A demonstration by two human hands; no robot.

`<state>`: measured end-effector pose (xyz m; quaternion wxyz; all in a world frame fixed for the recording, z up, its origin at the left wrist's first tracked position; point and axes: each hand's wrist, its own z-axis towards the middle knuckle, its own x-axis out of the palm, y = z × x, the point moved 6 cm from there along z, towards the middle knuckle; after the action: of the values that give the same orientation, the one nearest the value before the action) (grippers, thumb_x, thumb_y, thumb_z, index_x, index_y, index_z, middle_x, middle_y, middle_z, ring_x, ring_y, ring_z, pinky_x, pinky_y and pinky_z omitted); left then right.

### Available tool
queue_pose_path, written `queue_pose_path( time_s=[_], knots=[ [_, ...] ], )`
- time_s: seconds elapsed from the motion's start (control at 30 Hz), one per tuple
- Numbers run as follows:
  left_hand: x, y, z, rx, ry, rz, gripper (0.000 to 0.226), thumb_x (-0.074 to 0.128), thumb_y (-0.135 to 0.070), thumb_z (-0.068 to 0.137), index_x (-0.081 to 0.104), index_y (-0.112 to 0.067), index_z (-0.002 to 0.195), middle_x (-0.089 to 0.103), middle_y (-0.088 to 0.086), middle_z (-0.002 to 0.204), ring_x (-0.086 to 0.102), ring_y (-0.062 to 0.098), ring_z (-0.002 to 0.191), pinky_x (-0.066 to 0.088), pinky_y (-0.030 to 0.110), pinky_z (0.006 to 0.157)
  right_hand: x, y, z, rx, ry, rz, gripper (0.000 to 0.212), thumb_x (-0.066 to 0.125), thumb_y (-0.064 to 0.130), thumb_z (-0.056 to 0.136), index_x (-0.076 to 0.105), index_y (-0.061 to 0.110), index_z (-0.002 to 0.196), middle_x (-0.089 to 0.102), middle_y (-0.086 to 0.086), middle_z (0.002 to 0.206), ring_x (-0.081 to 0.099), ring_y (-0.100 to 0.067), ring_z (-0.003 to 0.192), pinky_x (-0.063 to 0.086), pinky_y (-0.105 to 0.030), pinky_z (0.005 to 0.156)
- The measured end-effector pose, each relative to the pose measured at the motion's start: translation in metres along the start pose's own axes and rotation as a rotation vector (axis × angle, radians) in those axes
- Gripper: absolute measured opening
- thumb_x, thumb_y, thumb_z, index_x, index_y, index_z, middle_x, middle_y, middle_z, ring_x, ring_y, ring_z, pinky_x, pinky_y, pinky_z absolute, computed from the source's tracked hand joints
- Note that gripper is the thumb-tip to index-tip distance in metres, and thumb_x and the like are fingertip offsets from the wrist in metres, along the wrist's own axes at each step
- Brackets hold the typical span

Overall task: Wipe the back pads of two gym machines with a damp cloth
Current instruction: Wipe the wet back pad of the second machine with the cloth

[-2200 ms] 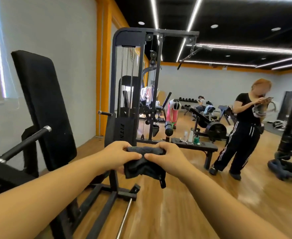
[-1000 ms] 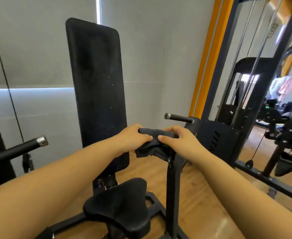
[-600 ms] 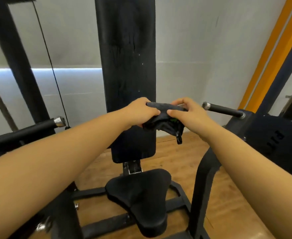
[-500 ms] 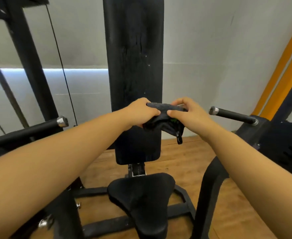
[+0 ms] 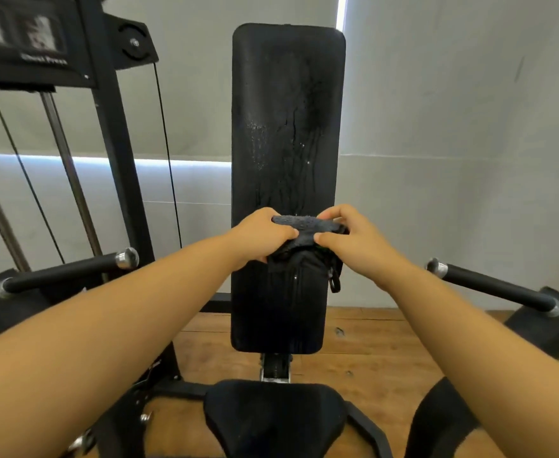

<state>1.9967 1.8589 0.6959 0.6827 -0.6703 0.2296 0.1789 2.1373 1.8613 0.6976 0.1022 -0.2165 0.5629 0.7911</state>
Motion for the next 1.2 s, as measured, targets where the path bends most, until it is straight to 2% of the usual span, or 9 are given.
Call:
queue_pose_path(
  time_s=[0.3, 0.43, 0.53, 0.67, 0.83, 0.93, 1.03, 1.1, 1.2],
  knots=[
    [-0.024, -0.003, 0.033, 0.092, -0.028, 0.026, 0.019, 0.052, -0.02, 0.097, 0.051, -0.019, 0.078, 0.056, 0.011, 0.088, 0.057, 0.025, 0.088, 0.051, 0.044, 0.087, 0.007, 0.007, 0.036, -0.017, 0.0, -0.033, 0.015, 0.052, 0.008, 0.093, 0.052, 0.018, 0.105, 0.057, -0.002, 0.098, 0.055, -0.012, 0.081, 0.05, -0.022, 0.068],
    [-0.036, -0.008, 0.063, 0.151, -0.002, 0.044, 0.019, 0.052, -0.02, 0.096, 0.05, -0.018, 0.078, 0.054, 0.01, 0.086, 0.054, 0.022, 0.084, 0.051, 0.041, 0.083, 0.006, 0.009, 0.059, -0.019, -0.062, -0.05, 0.017, 0.053, 0.008, 0.093, 0.051, 0.018, 0.107, 0.055, 0.001, 0.097, 0.054, -0.009, 0.079, 0.047, -0.013, 0.059],
    [-0.048, -0.015, 0.09, 0.201, 0.015, 0.058, 0.019, 0.053, -0.022, 0.096, 0.049, -0.02, 0.078, 0.053, 0.005, 0.083, 0.053, 0.02, 0.082, 0.051, 0.041, 0.085, 0.002, 0.012, 0.083, -0.018, -0.129, -0.079, 0.018, 0.053, 0.01, 0.094, 0.049, 0.019, 0.108, 0.054, 0.001, 0.097, 0.055, -0.013, 0.079, 0.049, -0.019, 0.062],
    [-0.068, -0.021, 0.129, 0.28, -0.032, 0.059, 0.015, 0.053, -0.023, 0.096, 0.047, -0.022, 0.083, 0.05, -0.001, 0.081, 0.048, 0.01, 0.072, 0.043, 0.026, 0.069, 0.002, 0.018, 0.119, -0.105, -0.235, -0.176, 0.025, 0.056, 0.012, 0.092, 0.042, 0.028, 0.106, 0.052, 0.0, 0.101, 0.056, -0.012, 0.079, 0.049, -0.019, 0.061],
    [-0.099, -0.026, 0.175, 0.347, -0.134, 0.052, 0.006, 0.053, -0.022, 0.095, 0.049, -0.018, 0.094, 0.05, -0.003, 0.081, 0.047, 0.008, 0.071, 0.04, 0.023, 0.064, 0.019, 0.032, 0.162, -0.24, -0.297, -0.414, 0.039, 0.069, 0.028, 0.083, 0.042, 0.036, 0.11, 0.047, 0.006, 0.111, 0.053, -0.012, 0.092, 0.047, -0.023, 0.072],
    [-0.115, -0.03, 0.2, 0.374, -0.182, 0.017, 0.012, 0.053, -0.023, 0.095, 0.047, -0.016, 0.103, 0.05, -0.004, 0.085, 0.048, 0.008, 0.075, 0.041, 0.022, 0.065, 0.03, 0.039, 0.188, -0.262, -0.311, -0.757, 0.059, 0.072, 0.041, 0.078, 0.042, 0.035, 0.128, 0.039, 0.006, 0.119, 0.05, -0.015, 0.102, 0.048, -0.031, 0.085],
    [-0.127, -0.038, 0.22, 0.414, -0.221, 0.0, 0.013, 0.053, -0.023, 0.096, 0.046, -0.017, 0.105, 0.051, -0.005, 0.087, 0.048, 0.008, 0.076, 0.041, 0.02, 0.066, 0.033, 0.045, 0.213, -0.295, -0.403, -1.098, 0.062, 0.069, 0.048, 0.078, 0.041, 0.03, 0.13, 0.043, 0.001, 0.118, 0.045, -0.02, 0.106, 0.04, -0.031, 0.089],
    [-0.134, -0.046, 0.233, 0.456, -0.244, -0.024, 0.015, 0.054, -0.024, 0.095, 0.047, -0.017, 0.107, 0.051, -0.007, 0.087, 0.049, 0.007, 0.077, 0.041, 0.021, 0.065, 0.032, 0.052, 0.229, -0.353, -0.501, -1.169, 0.056, 0.076, 0.041, 0.072, 0.051, 0.022, 0.119, 0.051, -0.003, 0.107, 0.051, -0.024, 0.095, 0.041, -0.036, 0.083],
    [-0.141, -0.054, 0.252, 0.518, -0.284, -0.059, 0.015, 0.054, -0.025, 0.095, 0.047, -0.019, 0.107, 0.053, -0.007, 0.09, 0.05, 0.007, 0.078, 0.04, 0.021, 0.064, 0.024, 0.061, 0.252, -0.466, -0.673, -1.187, 0.047, 0.087, 0.021, 0.053, 0.062, 0.013, 0.093, 0.057, -0.008, 0.08, 0.055, -0.027, 0.066, 0.045, -0.037, 0.061]
  ],
)
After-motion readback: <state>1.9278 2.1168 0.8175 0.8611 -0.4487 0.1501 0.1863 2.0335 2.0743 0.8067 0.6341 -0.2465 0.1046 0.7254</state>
